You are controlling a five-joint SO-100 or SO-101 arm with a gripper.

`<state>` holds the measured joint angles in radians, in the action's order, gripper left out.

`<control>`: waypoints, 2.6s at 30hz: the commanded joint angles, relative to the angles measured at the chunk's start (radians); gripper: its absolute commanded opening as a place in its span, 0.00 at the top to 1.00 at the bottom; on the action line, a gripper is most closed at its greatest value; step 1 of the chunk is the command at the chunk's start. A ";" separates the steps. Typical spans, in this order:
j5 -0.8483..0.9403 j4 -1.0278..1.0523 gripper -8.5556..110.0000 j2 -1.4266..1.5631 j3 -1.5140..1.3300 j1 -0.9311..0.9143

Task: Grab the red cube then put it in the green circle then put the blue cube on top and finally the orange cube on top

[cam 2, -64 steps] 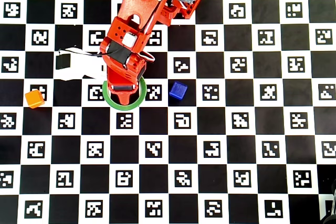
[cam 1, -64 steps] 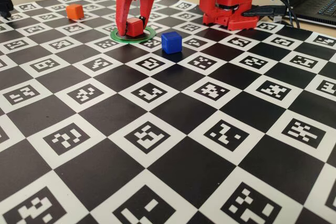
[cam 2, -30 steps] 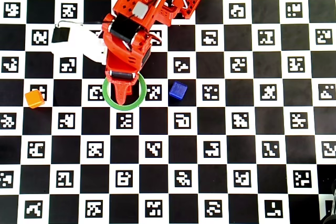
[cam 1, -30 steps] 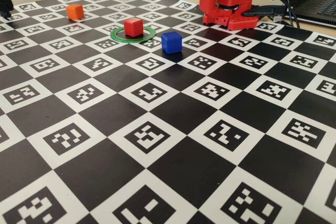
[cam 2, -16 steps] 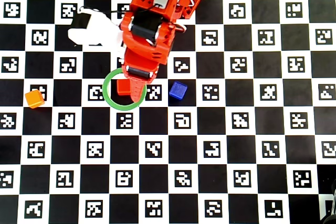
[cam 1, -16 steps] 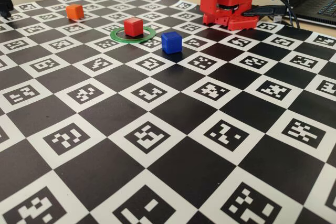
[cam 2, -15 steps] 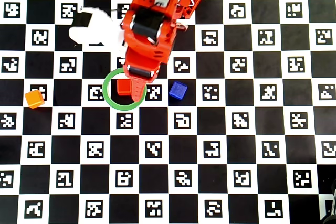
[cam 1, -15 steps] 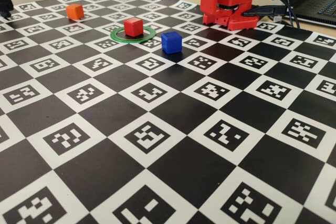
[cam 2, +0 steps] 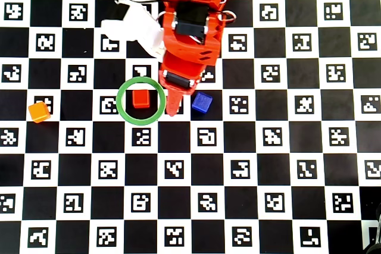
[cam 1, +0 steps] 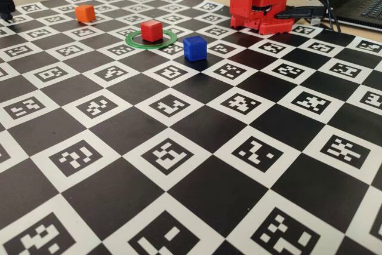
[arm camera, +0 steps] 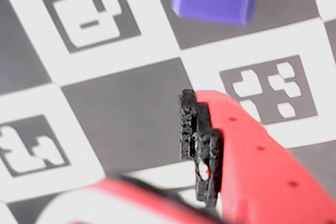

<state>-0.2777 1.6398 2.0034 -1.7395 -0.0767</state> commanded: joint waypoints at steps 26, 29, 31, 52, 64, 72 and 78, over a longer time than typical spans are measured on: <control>-0.146 -0.469 0.62 -0.146 -0.425 0.138; -0.152 -0.500 0.62 -0.172 -0.440 0.137; -0.156 -0.523 0.62 -0.187 -0.453 0.137; -0.146 -0.626 0.65 -0.268 -0.483 0.132; -0.114 -0.635 0.77 -0.279 -0.468 0.107; -0.143 -0.637 0.85 -0.262 -0.459 0.098; -0.120 -0.528 0.87 -0.239 -0.374 0.097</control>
<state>-0.4126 1.0538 1.7165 -2.2197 0.0276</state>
